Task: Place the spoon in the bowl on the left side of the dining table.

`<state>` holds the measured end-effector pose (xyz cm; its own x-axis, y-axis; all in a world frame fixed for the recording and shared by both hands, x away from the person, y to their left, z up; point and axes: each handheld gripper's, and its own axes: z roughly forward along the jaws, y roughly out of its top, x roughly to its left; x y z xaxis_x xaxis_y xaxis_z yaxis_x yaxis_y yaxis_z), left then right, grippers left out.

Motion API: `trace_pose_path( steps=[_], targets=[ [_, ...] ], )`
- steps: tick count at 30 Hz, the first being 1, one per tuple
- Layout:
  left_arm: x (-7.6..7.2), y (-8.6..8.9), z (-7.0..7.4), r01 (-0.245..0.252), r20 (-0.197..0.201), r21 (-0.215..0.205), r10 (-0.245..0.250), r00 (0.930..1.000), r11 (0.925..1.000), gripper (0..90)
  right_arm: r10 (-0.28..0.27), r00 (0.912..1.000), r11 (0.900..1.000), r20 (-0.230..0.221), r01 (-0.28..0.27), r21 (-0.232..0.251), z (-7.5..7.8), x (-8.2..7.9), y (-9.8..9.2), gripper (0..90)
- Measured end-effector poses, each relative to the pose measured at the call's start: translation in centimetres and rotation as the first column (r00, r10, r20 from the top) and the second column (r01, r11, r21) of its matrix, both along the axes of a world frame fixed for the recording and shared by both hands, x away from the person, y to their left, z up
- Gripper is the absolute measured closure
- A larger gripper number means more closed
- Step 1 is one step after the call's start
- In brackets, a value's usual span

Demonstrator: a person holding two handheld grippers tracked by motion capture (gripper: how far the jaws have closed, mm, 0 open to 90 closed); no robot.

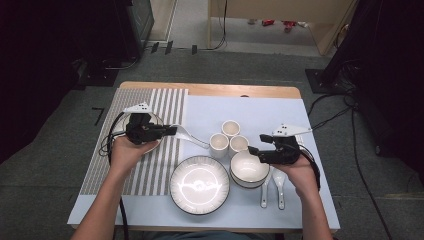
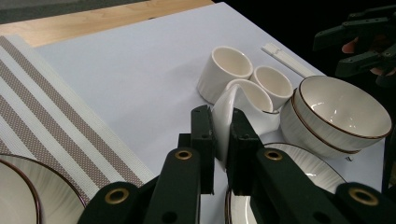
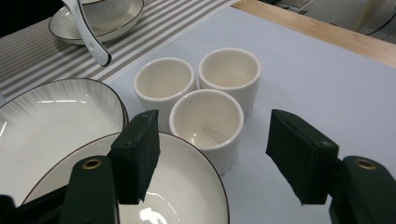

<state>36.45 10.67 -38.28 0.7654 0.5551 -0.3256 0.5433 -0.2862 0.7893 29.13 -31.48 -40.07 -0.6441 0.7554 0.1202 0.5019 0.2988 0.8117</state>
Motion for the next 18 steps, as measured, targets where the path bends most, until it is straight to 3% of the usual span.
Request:
trace_pose_path(
  steps=[18],
  targets=[
    [0.5,1.0,-0.1,-0.021,-0.003,-0.003,0.021,0.9998,0.9998,85.1,-0.046,0.9989,0.999,0.001,0.046,0.003,-0.2,0.0,-1.5,34.5]
  ],
)
